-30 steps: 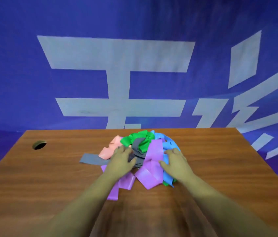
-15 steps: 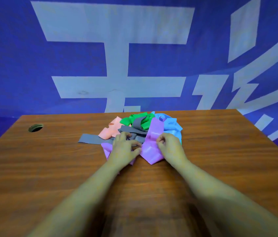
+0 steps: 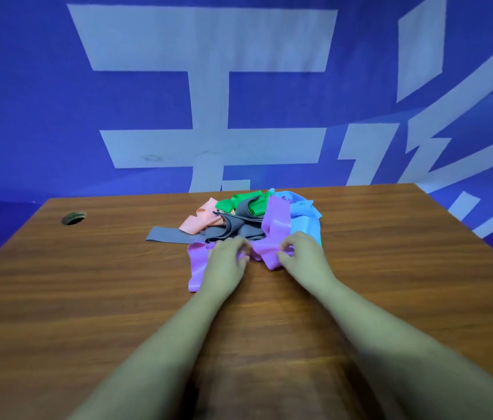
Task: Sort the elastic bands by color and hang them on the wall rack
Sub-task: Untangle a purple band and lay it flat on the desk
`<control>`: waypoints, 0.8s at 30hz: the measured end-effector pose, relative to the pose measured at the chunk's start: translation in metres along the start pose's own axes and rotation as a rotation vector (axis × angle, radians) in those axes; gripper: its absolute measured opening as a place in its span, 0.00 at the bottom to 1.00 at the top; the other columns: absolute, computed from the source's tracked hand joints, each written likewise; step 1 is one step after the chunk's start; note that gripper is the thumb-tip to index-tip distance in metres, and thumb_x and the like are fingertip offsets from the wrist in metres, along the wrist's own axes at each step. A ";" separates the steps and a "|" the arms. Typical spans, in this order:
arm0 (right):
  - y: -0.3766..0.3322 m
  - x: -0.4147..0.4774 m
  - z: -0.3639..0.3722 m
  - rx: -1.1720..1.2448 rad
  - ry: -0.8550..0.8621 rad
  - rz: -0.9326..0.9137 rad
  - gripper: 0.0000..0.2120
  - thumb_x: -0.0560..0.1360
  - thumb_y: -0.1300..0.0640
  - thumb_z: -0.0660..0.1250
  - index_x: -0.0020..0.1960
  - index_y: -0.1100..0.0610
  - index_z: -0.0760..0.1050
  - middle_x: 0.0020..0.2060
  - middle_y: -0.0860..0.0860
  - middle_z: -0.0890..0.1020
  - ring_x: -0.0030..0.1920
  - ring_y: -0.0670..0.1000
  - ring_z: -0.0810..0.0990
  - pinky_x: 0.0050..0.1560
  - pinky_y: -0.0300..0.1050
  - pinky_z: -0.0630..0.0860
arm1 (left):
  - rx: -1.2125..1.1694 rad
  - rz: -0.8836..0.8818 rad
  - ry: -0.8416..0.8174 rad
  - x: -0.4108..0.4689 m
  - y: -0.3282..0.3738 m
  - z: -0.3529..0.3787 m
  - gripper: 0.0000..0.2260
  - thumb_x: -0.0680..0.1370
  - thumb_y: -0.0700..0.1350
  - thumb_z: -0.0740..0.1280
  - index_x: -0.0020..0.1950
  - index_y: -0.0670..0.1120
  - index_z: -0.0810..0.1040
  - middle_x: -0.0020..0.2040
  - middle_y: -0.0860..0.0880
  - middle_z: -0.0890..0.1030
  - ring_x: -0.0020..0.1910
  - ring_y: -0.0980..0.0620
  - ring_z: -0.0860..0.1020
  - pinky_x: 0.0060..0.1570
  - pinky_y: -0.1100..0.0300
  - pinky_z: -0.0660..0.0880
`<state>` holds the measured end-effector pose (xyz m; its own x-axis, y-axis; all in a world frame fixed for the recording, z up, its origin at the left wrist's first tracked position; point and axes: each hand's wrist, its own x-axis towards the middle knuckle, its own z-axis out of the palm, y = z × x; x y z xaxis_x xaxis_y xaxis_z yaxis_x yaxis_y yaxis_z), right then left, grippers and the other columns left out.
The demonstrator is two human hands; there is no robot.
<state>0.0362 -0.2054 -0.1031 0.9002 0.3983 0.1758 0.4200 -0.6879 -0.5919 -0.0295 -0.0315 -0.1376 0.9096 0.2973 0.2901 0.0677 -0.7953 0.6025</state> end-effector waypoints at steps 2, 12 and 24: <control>-0.013 0.002 -0.023 0.136 -0.005 -0.022 0.02 0.72 0.61 0.69 0.43 0.56 0.79 0.43 0.50 0.82 0.47 0.51 0.79 0.51 0.41 0.73 | -0.148 -0.036 0.035 0.005 0.006 -0.014 0.10 0.75 0.37 0.66 0.53 0.50 0.77 0.44 0.54 0.81 0.48 0.51 0.77 0.52 0.54 0.73; -0.109 -0.004 -0.136 0.480 0.106 -0.205 0.03 0.73 0.64 0.71 0.42 0.58 0.79 0.30 0.45 0.78 0.27 0.35 0.72 0.32 0.28 0.68 | -0.797 -0.045 -0.078 -0.012 0.106 -0.104 0.10 0.81 0.51 0.63 0.54 0.50 0.82 0.49 0.55 0.85 0.50 0.62 0.81 0.52 0.64 0.74; -0.155 -0.077 -0.182 0.886 0.024 -0.029 0.06 0.73 0.65 0.68 0.39 0.57 0.77 0.36 0.54 0.78 0.36 0.50 0.76 0.33 0.39 0.76 | -0.820 0.082 0.089 -0.065 0.157 -0.162 0.08 0.80 0.40 0.64 0.44 0.48 0.79 0.37 0.55 0.81 0.37 0.57 0.78 0.38 0.64 0.75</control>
<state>-0.0769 -0.2397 0.1180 0.8969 0.3887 0.2107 0.2082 0.0490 -0.9769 -0.1441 -0.0900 0.0587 0.8606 0.3227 0.3940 -0.3494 -0.1888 0.9178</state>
